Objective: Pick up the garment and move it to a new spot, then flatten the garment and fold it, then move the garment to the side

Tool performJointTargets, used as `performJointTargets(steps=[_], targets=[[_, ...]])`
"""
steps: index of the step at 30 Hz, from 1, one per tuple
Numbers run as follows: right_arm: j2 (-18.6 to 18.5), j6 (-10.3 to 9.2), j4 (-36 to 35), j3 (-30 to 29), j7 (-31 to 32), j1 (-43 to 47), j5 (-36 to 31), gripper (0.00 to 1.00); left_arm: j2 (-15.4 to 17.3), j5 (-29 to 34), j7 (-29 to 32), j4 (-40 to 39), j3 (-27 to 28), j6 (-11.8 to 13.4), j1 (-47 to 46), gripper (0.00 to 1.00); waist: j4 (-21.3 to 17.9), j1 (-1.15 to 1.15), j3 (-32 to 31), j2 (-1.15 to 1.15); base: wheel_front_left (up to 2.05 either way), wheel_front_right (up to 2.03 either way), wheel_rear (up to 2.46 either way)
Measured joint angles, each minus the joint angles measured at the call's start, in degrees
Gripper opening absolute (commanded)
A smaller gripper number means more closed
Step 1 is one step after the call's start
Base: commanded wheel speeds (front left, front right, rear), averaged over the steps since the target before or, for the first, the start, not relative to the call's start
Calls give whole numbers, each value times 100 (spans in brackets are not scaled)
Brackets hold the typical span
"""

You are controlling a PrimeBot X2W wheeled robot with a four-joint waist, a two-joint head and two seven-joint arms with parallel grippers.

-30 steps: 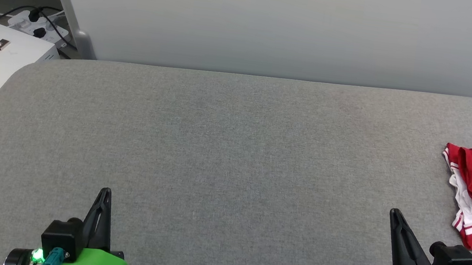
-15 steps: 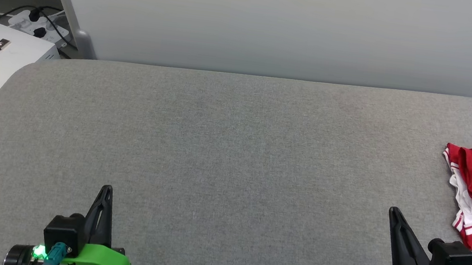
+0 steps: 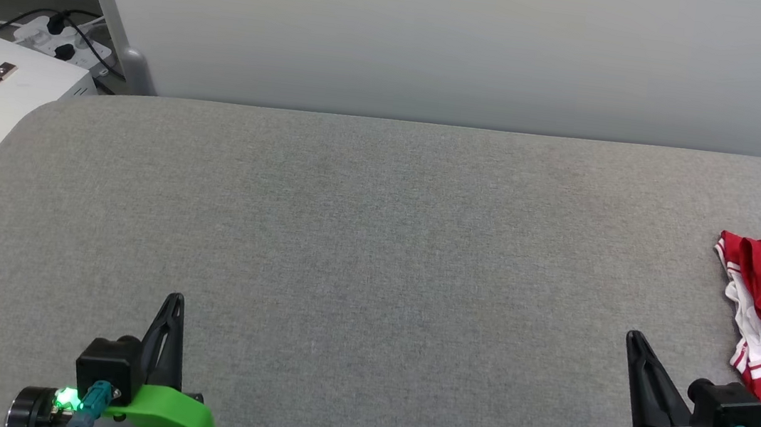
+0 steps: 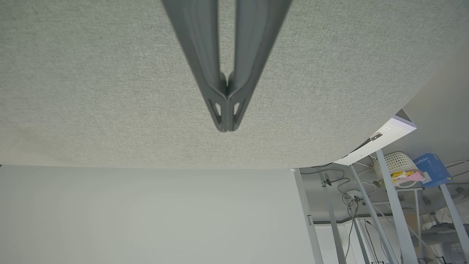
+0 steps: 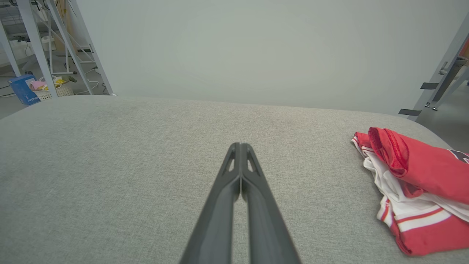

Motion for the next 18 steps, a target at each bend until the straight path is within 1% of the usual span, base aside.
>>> performJointTargets(steps=[4,18], targets=[[2,0,-20,0,48,-5,-33,0,-1,22,34,-16,-3,38,-24,0,1,0,0,0,0,0,0],[22,0,-86,-1,212,-63,-135,0,-1,81,208,-63,-12,51,-83,0,6,0,2,0,0,0,0]])
